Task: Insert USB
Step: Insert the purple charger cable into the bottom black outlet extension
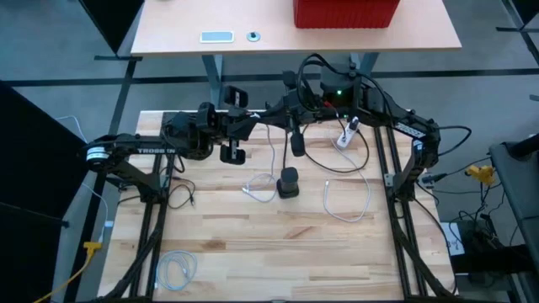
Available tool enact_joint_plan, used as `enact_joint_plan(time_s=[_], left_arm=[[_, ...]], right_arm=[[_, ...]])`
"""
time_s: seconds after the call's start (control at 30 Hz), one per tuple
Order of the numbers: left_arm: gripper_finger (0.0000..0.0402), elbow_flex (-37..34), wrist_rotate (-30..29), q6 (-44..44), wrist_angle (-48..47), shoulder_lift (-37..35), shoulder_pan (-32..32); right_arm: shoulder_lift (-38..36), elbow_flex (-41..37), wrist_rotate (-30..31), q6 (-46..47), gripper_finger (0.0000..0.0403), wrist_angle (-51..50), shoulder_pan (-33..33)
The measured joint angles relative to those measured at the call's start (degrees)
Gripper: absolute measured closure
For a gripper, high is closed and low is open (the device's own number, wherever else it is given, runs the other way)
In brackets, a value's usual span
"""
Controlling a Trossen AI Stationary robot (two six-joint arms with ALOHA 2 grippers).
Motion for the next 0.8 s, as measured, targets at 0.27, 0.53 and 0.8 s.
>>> enact_joint_plan(time_s=[0.27, 0.53, 0.8], left_arm=[[0.0297, 0.0, -1.9, 0.2, -10.3, -3.6, 0.0], [0.0254, -0.1, -4.5, 1.0, -39.6, -10.4, 0.5], [0.0238, -0.1, -6.3, 1.4, -65.9, -14.9, 1.3]], right_arm=[[-1.2, -0.1, 1.5, 0.9, 0.0402, -4.4, 0.2], [-3.0, -1.0, 2.2, 5.8, 0.0402, -21.0, 1.1], [-4.7, -3.2, 2.6, 12.8, 0.0403, -36.4, 3.6]])
